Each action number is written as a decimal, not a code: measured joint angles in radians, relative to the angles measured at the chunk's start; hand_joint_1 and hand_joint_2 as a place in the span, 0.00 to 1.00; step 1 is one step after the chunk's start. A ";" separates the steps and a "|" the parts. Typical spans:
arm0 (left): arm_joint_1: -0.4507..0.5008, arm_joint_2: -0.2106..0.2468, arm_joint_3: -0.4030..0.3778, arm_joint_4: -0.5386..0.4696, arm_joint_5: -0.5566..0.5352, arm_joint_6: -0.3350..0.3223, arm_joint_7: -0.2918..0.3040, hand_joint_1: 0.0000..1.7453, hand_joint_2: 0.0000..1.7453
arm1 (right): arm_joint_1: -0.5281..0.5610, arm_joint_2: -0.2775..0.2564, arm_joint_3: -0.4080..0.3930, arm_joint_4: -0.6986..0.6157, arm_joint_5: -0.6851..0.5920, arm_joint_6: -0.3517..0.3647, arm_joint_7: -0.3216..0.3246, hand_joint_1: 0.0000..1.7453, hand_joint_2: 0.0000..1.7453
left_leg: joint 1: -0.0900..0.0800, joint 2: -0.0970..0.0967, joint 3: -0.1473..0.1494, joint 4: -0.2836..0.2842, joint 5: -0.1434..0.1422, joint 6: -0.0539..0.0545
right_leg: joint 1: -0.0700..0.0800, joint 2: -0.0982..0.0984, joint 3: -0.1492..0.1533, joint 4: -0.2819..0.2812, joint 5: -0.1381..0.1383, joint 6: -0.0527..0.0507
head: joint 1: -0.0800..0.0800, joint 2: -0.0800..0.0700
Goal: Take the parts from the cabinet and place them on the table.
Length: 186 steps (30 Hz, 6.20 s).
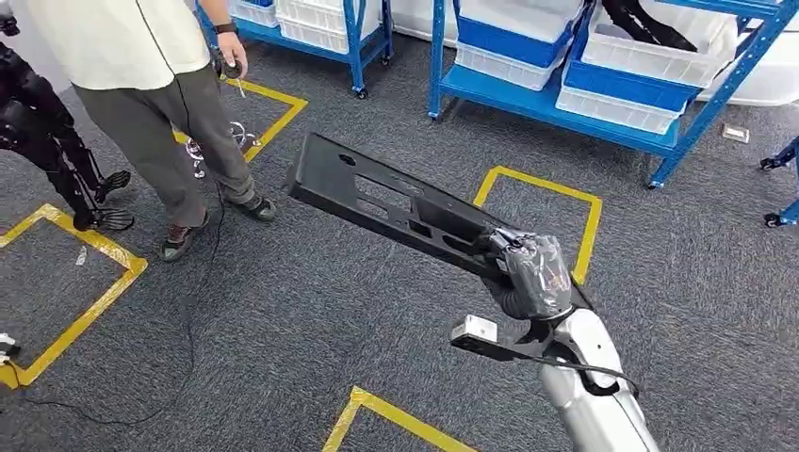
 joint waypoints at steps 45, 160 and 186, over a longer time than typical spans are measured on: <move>-0.025 -0.043 0.005 -0.001 -0.018 -0.019 0.003 0.00 1.00 | -0.008 -0.039 0.010 -0.057 0.044 0.027 0.029 0.97 1.00 | -0.002 0.020 0.064 -0.137 0.085 0.046 | 0.018 -0.039 -0.028 0.063 -0.048 0.020 | 0.003 0.000; 0.009 -0.026 0.008 0.002 -0.103 -0.116 0.398 0.00 1.00 | -0.052 -0.011 0.029 -0.004 0.019 0.058 0.034 0.97 1.00 | 0.001 0.015 -0.072 0.116 0.004 0.016 | 0.015 -0.061 -0.018 0.016 0.003 -0.006 | -0.008 0.000; 0.001 -0.032 0.009 0.002 -0.111 -0.116 0.396 0.00 1.00 | -0.151 0.006 -0.015 0.155 -0.010 0.077 0.014 0.97 1.00 | -0.003 -0.027 0.006 -0.023 0.025 0.013 | 0.002 0.002 -0.035 0.014 0.023 0.002 | -0.017 0.000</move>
